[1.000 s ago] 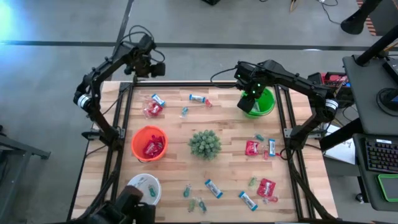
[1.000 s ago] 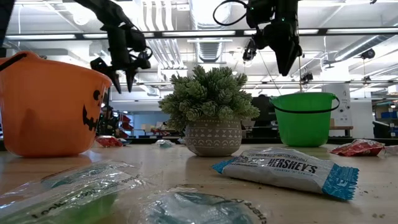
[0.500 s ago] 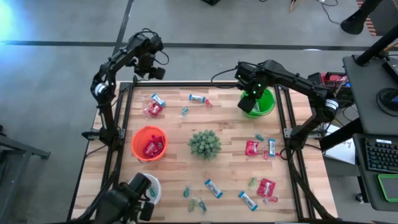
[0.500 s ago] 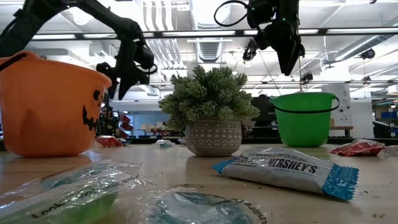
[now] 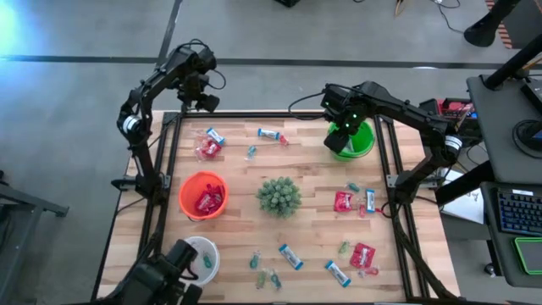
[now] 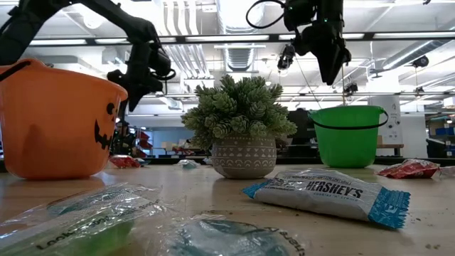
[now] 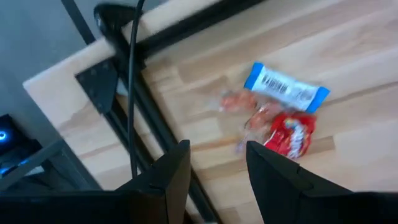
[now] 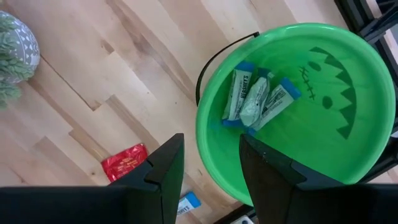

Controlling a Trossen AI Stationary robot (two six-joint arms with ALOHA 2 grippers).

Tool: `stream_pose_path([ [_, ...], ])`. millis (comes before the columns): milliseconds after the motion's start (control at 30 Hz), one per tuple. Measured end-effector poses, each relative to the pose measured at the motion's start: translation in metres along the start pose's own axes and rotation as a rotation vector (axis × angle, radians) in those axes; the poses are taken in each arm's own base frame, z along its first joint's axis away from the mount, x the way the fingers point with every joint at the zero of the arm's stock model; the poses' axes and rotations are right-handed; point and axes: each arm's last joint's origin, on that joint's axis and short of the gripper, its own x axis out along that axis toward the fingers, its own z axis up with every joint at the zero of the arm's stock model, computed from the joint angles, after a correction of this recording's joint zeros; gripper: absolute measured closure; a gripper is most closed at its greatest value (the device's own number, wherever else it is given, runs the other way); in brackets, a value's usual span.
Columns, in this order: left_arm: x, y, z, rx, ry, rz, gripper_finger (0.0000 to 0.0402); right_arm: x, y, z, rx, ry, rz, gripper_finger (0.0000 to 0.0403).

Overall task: Sort candy
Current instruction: Put the orange gummy into the white bucket

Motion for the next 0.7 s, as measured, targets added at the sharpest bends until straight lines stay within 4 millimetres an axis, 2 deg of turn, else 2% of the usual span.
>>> stream_pose_path([
  [133,0.012,0.003,-0.016,0.017,0.066,-0.022,0.0263,0.0,0.0,0.0,0.021,0.0,0.0,0.0257],
  [267,0.022,0.001,-0.034,0.124,0.08,-0.055,0.0263,0.0,0.0,0.0,0.023,-0.001,0.0,0.0257],
  [433,0.035,0.001,-0.048,0.204,0.021,-0.062,0.0263,0.0,0.0,0.0,0.042,-0.004,0.001,0.0257],
  [700,0.043,-0.004,-0.065,0.406,-0.04,-0.062,0.0263,0.0,0.0,0.001,0.072,-0.006,0.002,0.0257],
])
